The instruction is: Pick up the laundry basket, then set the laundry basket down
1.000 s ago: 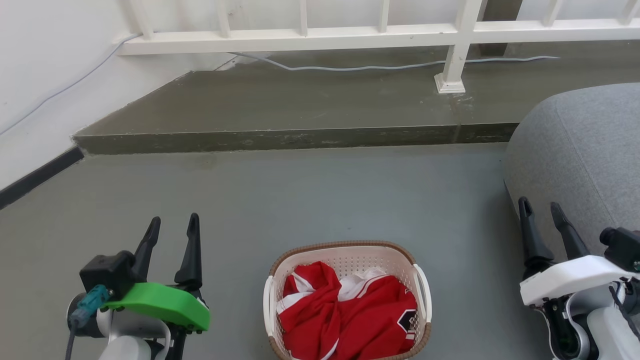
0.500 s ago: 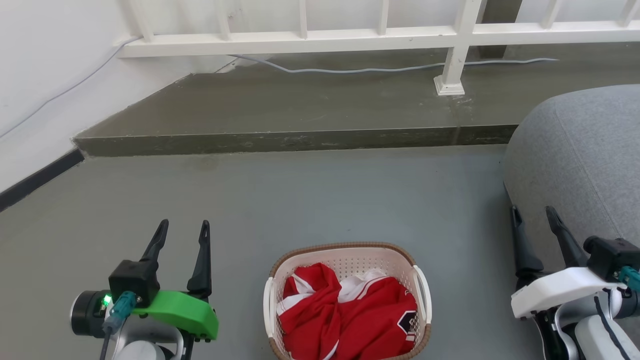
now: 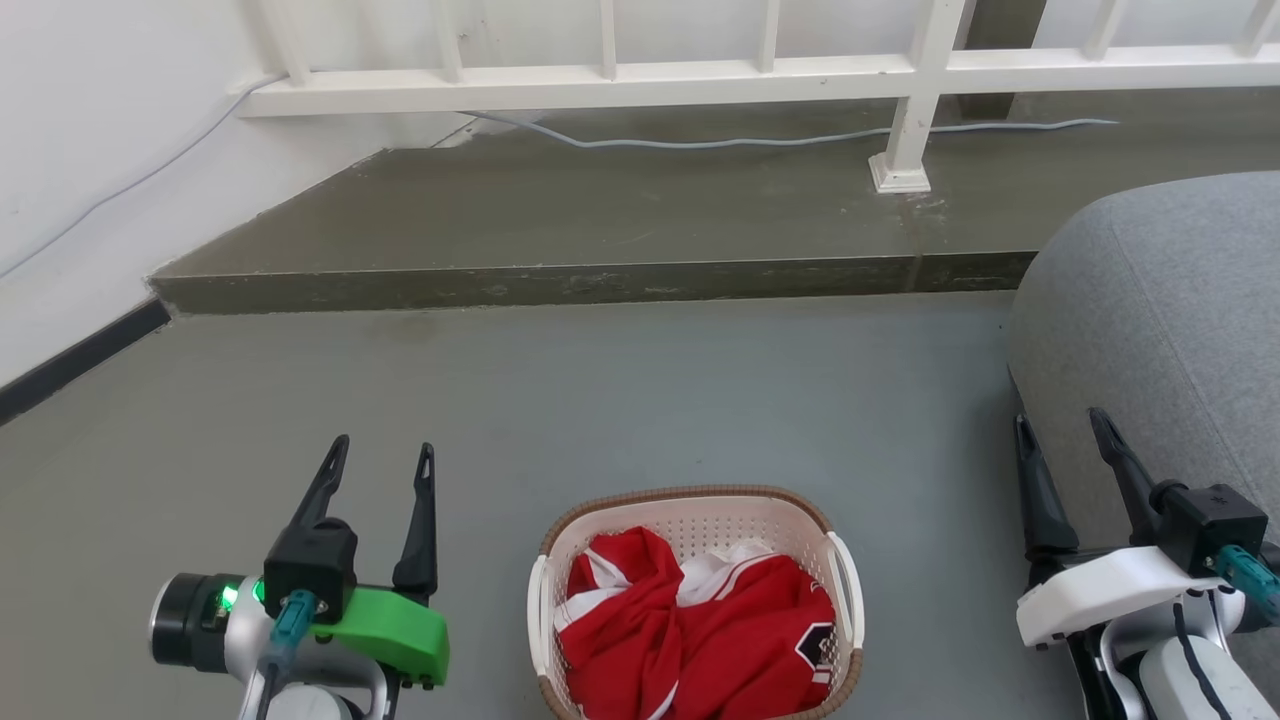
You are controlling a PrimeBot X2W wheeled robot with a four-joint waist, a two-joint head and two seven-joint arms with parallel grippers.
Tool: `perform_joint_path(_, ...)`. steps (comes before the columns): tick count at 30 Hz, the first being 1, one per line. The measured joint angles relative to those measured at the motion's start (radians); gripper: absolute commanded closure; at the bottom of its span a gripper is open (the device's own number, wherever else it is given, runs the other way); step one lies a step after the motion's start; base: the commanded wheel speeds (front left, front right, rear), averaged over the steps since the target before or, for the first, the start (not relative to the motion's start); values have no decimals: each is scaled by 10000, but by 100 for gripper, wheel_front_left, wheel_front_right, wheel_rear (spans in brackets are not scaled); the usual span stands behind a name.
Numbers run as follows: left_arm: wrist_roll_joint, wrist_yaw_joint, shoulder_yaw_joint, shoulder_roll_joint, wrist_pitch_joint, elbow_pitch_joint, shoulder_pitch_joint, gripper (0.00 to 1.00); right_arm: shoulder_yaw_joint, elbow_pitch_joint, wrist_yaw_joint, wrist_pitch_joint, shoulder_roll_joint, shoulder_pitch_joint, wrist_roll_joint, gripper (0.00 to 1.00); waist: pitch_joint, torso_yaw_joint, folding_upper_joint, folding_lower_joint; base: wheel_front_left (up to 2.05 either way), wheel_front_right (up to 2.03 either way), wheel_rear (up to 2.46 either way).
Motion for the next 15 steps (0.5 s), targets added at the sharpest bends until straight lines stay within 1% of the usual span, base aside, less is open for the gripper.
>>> perform_joint_path(4,-54,13,88,-165,119,88,44,0,-56,8,4,-2,17,5,4,0,14,2,0,0,0,0,0)
perform_joint_path(15,-548,13,286,-316,357,163,146,0,-117,132,104,-2,50,16,17,0,43,36,0,0,0,0,0)
